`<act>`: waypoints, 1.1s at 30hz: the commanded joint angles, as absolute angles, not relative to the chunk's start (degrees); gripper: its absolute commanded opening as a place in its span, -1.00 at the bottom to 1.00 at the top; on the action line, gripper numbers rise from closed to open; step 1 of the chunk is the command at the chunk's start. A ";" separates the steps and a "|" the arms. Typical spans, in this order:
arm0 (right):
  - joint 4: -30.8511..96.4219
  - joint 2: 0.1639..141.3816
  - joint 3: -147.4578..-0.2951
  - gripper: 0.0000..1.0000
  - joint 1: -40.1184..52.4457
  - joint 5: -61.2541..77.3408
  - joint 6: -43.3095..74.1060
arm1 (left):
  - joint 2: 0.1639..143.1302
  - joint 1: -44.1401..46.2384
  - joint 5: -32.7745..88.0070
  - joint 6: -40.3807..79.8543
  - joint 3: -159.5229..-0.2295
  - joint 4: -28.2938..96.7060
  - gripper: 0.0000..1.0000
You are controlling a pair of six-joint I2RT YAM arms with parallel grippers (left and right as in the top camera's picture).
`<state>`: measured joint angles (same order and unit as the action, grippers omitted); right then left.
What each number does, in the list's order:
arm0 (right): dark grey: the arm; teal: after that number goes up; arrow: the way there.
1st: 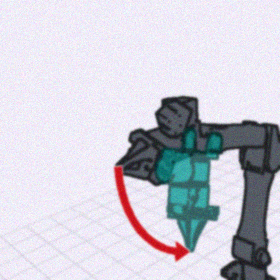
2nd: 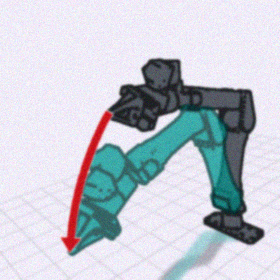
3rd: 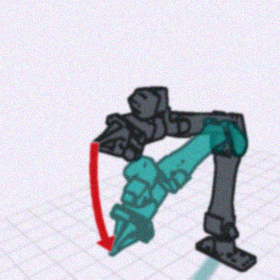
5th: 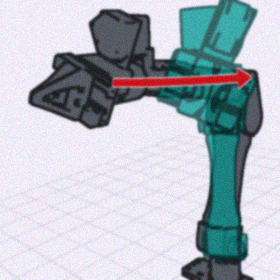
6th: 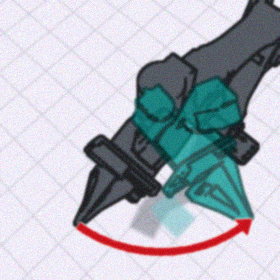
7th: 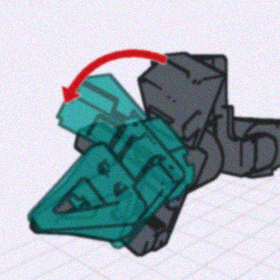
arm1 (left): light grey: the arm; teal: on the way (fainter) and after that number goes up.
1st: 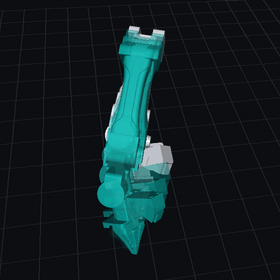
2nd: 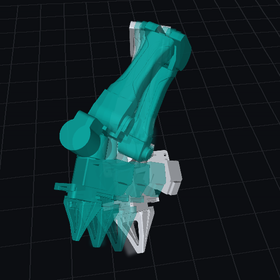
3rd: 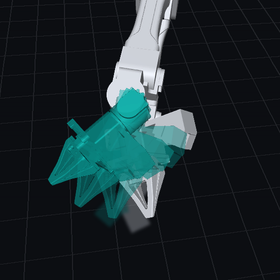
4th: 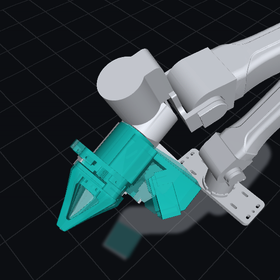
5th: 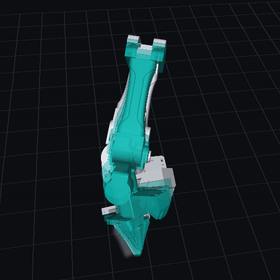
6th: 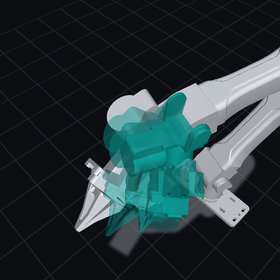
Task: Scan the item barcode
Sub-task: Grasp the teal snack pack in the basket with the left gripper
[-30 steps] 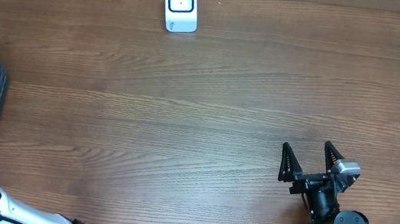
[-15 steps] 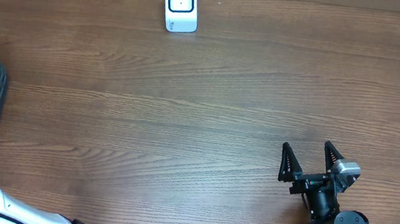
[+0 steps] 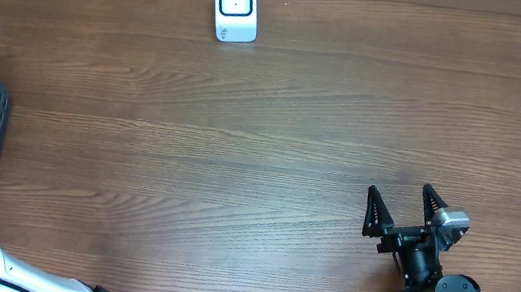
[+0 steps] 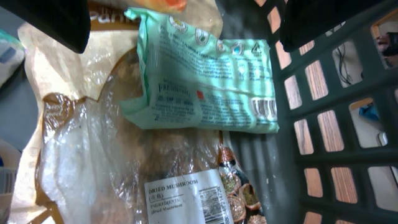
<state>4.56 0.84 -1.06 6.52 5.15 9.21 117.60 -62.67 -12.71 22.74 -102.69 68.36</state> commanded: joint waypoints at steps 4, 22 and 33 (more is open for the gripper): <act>4.34 0.16 -0.47 1.00 6.83 5.17 9.10 | 117.78 -62.98 -14.68 22.65 -94.70 62.63 0.70; 4.36 0.16 -0.47 1.00 6.83 5.19 9.10 | 117.84 -62.98 -16.84 22.74 -90.76 60.20 -0.92; 4.36 0.16 -0.47 1.00 6.83 5.19 9.10 | 116.64 -62.92 -14.00 23.35 -111.22 77.78 -0.92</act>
